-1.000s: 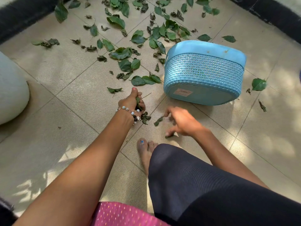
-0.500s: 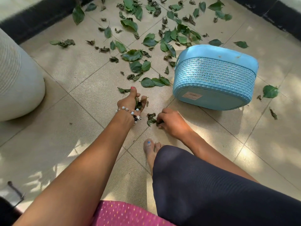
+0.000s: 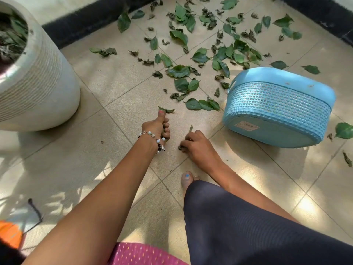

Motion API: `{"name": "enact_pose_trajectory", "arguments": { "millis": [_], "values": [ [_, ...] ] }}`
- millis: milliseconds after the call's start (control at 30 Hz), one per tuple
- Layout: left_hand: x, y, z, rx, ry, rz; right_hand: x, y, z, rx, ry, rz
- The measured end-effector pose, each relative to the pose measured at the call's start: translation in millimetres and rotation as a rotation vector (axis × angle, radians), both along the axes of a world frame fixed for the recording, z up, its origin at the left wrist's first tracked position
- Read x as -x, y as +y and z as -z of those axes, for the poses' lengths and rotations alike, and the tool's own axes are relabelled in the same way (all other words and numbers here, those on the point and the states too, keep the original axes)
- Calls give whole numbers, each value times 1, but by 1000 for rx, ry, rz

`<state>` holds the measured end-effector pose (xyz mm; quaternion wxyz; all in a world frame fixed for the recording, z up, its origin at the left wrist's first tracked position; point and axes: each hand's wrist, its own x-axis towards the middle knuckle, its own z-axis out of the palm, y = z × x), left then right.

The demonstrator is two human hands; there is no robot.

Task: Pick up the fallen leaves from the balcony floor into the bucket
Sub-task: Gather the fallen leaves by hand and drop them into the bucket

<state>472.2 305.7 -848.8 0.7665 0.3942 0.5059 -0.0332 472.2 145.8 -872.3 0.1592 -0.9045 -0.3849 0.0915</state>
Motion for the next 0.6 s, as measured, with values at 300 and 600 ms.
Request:
{"name": "enact_pose_trajectory", "arguments": {
  "millis": [300,600],
  "values": [
    [-1,1,2,-92,8,28,-27,8,-1,-47,-19,187],
    [-7,6,5,-163,54,229,-43,36,-42,-573,525,553]
  ]
}}
